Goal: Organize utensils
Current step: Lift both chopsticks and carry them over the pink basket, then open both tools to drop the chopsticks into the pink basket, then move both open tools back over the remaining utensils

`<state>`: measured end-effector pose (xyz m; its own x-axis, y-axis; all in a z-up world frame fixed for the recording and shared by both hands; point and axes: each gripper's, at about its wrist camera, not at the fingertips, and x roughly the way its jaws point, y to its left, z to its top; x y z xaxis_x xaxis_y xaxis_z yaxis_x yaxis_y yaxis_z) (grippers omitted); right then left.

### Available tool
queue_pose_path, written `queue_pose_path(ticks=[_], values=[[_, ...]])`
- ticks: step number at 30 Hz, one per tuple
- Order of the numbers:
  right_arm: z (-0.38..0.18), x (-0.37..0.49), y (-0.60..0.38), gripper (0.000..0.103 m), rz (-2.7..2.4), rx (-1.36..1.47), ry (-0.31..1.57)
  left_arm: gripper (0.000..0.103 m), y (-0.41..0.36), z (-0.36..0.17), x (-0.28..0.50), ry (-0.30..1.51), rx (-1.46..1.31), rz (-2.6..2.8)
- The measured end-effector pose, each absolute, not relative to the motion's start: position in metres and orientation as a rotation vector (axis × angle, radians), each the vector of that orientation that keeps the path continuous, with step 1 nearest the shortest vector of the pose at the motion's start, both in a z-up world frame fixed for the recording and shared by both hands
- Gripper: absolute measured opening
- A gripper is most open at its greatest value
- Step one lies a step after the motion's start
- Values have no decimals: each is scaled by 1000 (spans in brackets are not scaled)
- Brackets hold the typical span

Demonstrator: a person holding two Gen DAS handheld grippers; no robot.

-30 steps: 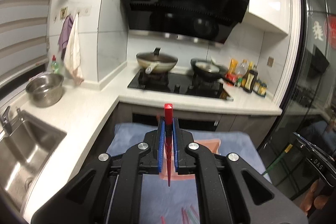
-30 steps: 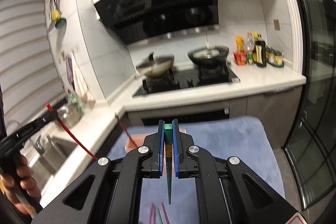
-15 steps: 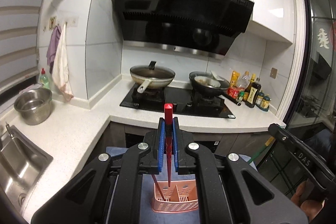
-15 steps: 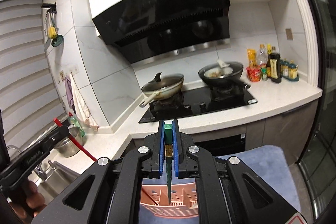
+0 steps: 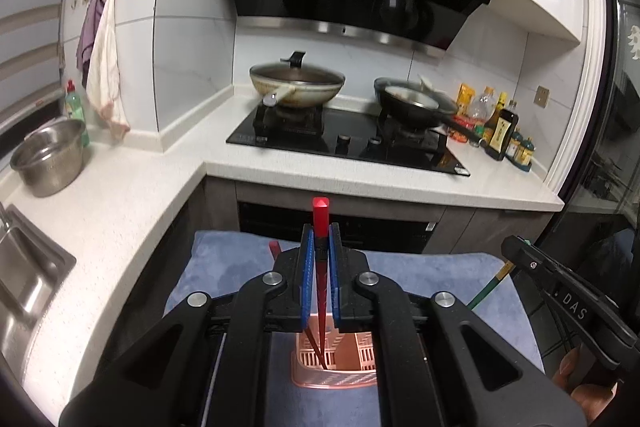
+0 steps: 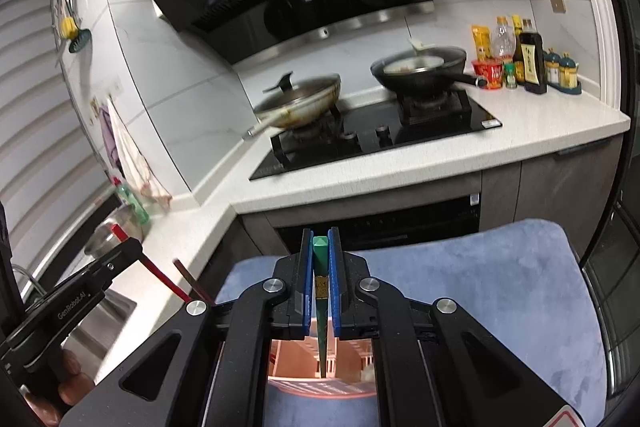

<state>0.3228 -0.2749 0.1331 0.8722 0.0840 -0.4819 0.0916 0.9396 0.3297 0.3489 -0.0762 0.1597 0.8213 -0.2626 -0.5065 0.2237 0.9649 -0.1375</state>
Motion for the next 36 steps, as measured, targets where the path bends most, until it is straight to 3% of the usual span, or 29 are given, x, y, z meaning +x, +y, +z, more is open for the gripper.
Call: queue_pose_path(ticks=[5, 7, 9, 12, 36], values=[[124, 324, -273, 7, -13, 336, 537, 7, -78, 151, 351, 573, -74, -267], [124, 321, -273, 16, -28, 326, 530, 9, -78, 148, 349, 571, -70, -256], [125, 318, -272, 25, -34, 316, 522, 19, -79, 146, 347, 572, -56, -245], [127, 311, -271, 27, -36, 308, 516, 40, -77, 146, 341, 561, -56, -214], [125, 157, -237, 34, -1, 208, 523, 42, -55, 144, 217, 568, -12, -227]])
